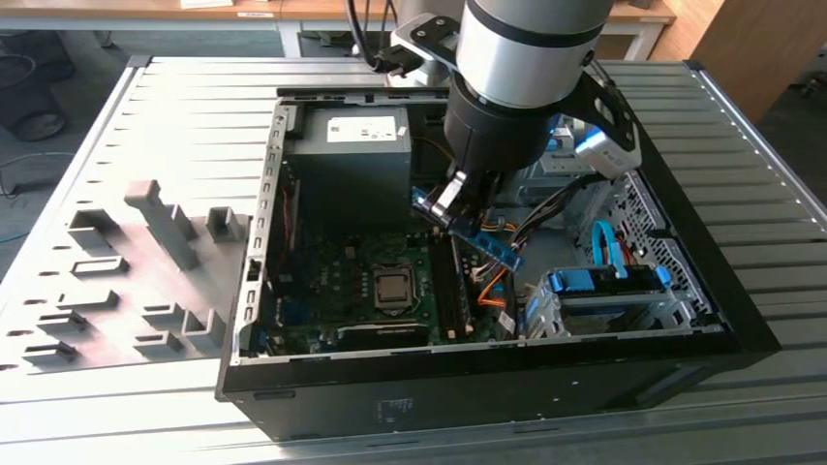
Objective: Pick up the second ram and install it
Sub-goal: 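Insert the second ram into the second slot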
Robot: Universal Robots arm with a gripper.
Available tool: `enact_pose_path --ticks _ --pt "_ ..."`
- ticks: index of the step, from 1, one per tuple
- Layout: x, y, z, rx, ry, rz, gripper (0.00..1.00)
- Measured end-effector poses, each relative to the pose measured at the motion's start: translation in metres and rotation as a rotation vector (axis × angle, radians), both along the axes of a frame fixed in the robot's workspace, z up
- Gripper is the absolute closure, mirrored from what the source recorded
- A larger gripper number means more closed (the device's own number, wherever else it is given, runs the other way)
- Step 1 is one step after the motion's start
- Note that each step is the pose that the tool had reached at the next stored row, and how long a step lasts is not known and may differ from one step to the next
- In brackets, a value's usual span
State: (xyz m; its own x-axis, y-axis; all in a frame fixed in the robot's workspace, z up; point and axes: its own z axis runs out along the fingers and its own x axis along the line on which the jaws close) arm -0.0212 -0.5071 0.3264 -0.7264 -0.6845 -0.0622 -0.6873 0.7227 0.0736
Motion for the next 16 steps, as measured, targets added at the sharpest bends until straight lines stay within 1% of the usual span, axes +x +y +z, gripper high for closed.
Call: enact_pose_path --ticks 16 --pt "0.0000 0.0000 0.0000 0.0001 0.0000 -0.046 0.86"
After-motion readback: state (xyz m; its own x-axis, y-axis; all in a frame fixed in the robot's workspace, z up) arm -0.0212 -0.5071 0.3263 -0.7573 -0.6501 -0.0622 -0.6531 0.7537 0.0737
